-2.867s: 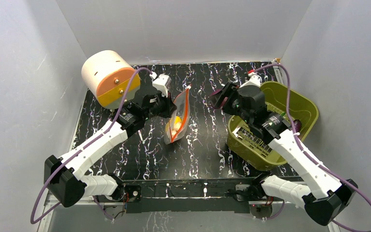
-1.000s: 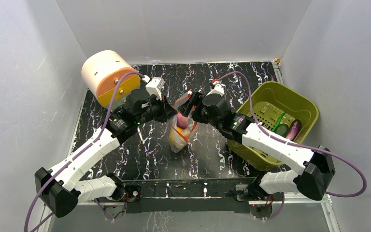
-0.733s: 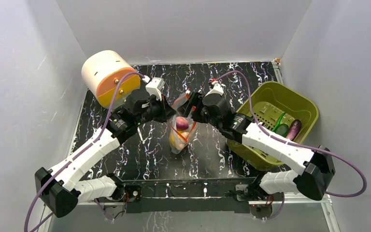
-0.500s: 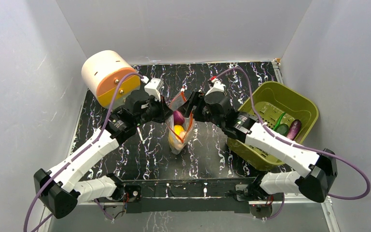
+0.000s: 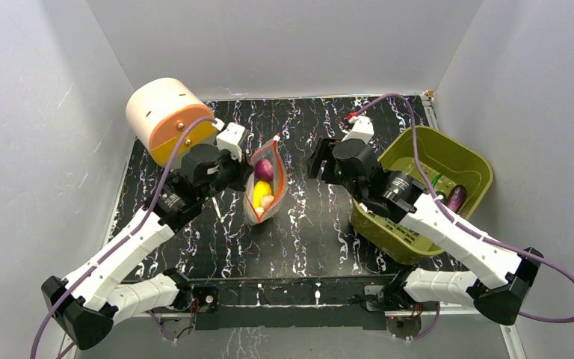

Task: Place the food in the zip-top bag and seal the zipper
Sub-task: Pick up the fake vegetable from the bin.

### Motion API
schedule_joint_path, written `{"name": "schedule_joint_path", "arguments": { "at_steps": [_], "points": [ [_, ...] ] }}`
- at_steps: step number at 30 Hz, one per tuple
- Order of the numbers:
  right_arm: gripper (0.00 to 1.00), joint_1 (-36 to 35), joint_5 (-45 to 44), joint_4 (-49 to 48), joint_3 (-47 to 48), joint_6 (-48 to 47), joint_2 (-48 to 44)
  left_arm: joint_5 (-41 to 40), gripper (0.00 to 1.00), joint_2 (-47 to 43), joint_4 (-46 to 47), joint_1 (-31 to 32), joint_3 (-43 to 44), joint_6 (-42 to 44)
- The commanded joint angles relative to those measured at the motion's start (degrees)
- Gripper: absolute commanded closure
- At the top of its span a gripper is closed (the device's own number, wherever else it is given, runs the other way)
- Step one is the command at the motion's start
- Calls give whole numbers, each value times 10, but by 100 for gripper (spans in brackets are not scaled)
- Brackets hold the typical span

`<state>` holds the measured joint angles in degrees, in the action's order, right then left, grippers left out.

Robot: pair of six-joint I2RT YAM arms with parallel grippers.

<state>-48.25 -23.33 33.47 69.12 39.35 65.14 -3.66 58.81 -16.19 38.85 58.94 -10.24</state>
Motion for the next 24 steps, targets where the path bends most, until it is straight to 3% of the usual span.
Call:
{"name": "schedule_joint_path", "arguments": {
  "at_steps": [1,12,24],
  "points": [
    [36,2,-120,59,38,-19,-15,5,100,-25,26,3,-31,68],
    [46,37,-203,145,38,0,-12,39,100,-58,44,2,-85,83],
    [47,202,-157,124,-38,-23,-27,72,100,-47,48,2,-92,83]
  ]
}}
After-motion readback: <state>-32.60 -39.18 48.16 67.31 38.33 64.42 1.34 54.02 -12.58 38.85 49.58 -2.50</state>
